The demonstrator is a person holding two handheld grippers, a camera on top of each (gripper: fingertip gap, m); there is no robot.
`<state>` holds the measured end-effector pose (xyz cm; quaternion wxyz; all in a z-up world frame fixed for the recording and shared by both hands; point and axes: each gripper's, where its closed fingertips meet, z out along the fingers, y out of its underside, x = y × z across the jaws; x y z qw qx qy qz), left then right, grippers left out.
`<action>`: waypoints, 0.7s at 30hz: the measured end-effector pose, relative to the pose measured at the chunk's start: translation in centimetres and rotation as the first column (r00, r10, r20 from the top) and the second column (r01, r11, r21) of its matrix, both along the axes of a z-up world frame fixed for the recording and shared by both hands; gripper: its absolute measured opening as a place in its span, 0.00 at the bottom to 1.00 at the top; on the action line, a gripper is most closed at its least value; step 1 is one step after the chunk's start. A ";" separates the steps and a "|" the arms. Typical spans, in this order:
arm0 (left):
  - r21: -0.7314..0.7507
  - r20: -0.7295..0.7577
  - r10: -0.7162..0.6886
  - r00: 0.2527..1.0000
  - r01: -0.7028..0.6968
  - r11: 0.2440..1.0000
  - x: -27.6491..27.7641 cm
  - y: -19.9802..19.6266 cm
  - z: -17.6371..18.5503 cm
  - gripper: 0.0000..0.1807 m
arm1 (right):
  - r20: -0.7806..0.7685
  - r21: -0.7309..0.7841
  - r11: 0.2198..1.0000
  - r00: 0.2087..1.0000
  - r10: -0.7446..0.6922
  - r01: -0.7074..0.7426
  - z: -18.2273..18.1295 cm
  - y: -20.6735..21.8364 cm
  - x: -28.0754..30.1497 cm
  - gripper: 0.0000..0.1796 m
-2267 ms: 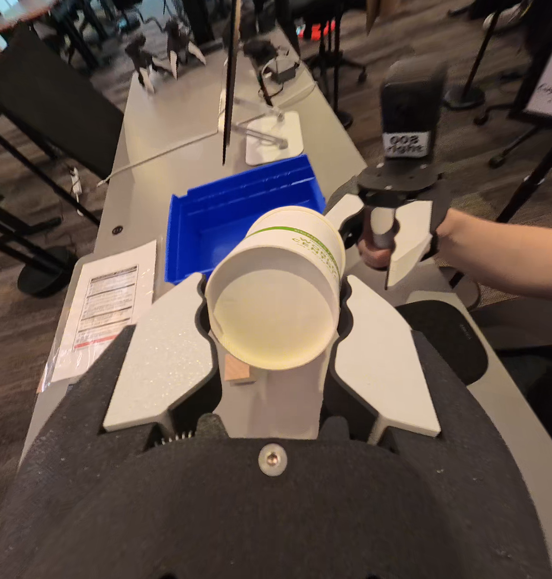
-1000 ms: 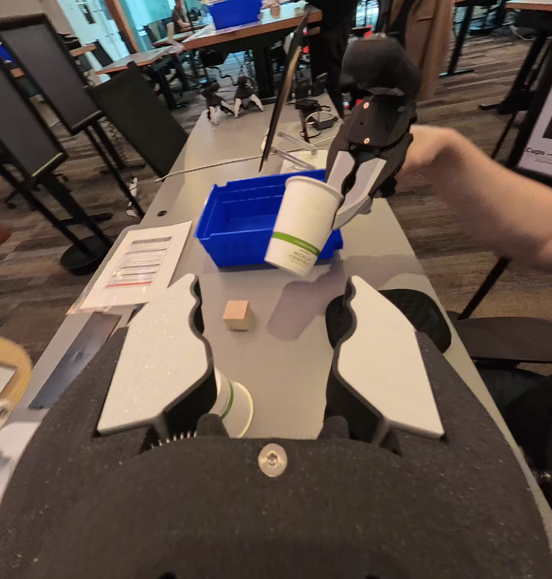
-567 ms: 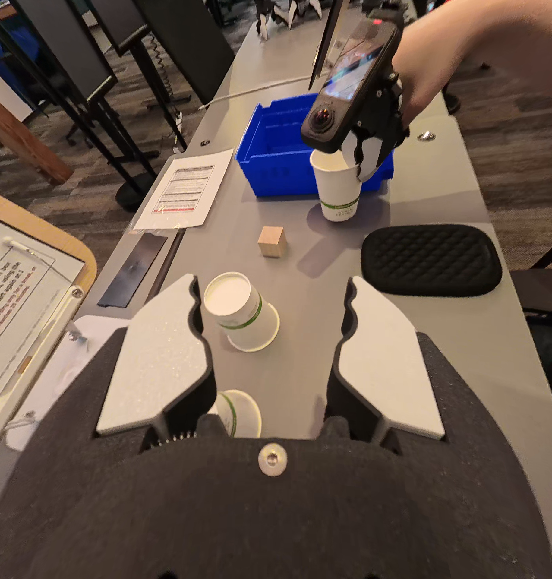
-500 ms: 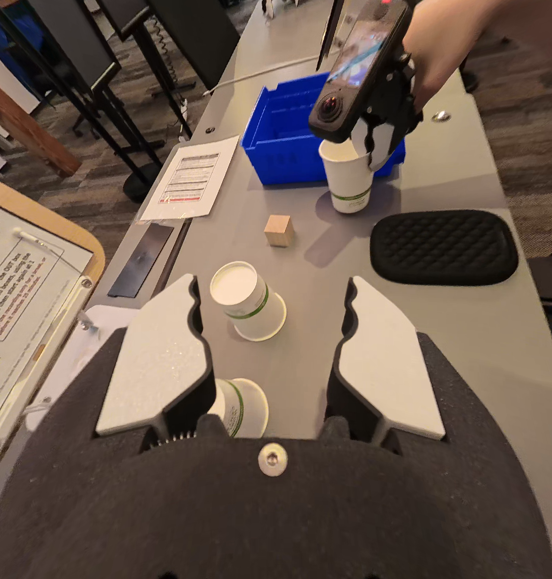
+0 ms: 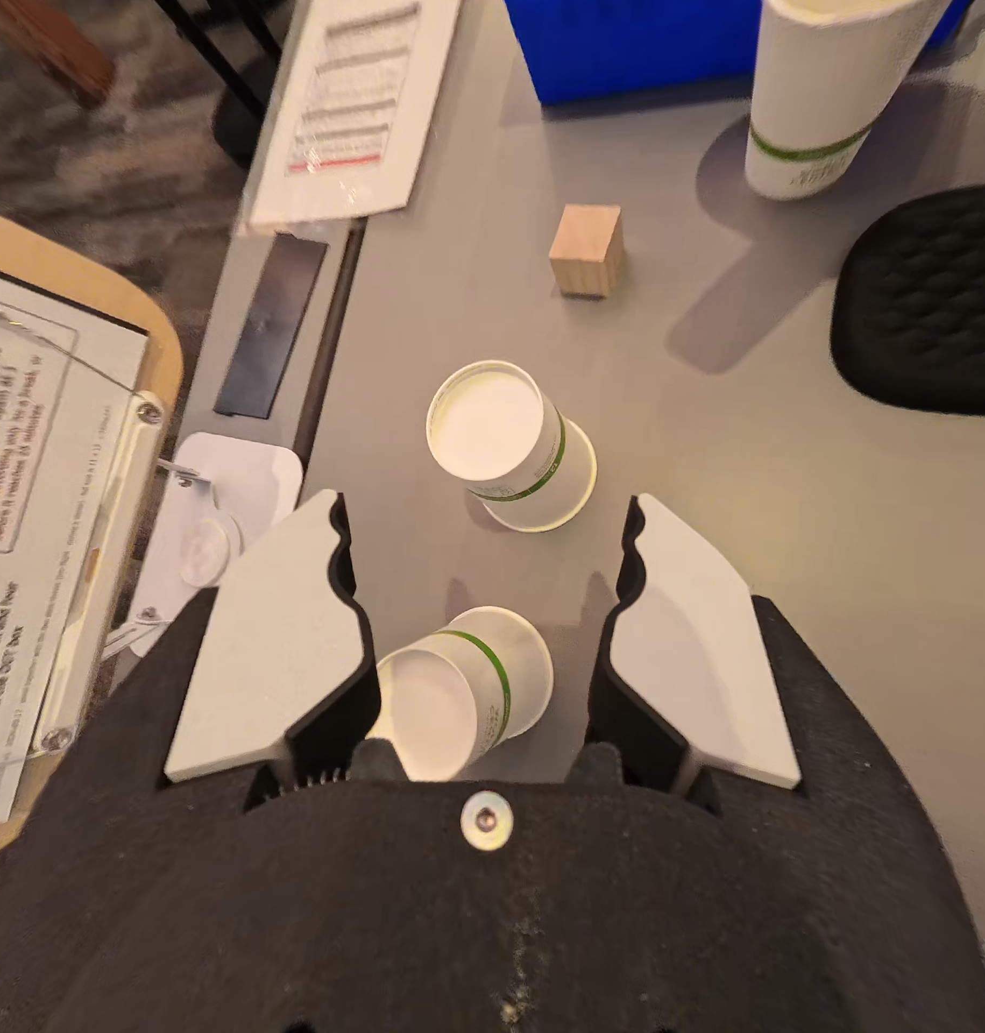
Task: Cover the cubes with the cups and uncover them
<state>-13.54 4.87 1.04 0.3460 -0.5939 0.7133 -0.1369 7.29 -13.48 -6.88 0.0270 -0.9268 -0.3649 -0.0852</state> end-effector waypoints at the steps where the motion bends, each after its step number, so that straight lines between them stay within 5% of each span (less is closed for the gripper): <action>1: -0.008 -0.043 -0.005 0.999 0.004 1.000 0.5 0.3 -0.6 0.51 | -0.014 0.056 0.998 1.000 0.007 -0.006 0.8 0.3 -0.3 0.24; 9: -0.041 -0.321 -0.059 0.945 0.048 0.998 4.5 1.8 -5.7 0.50 | -0.146 0.421 0.907 0.986 0.077 -0.009 6.8 -1.4 -3.7 0.30; 21: -0.096 -0.426 -0.090 0.900 0.054 0.994 5.2 2.6 -9.5 0.44 | -0.188 0.518 0.856 0.975 0.118 -0.004 7.7 -5.8 -4.4 0.29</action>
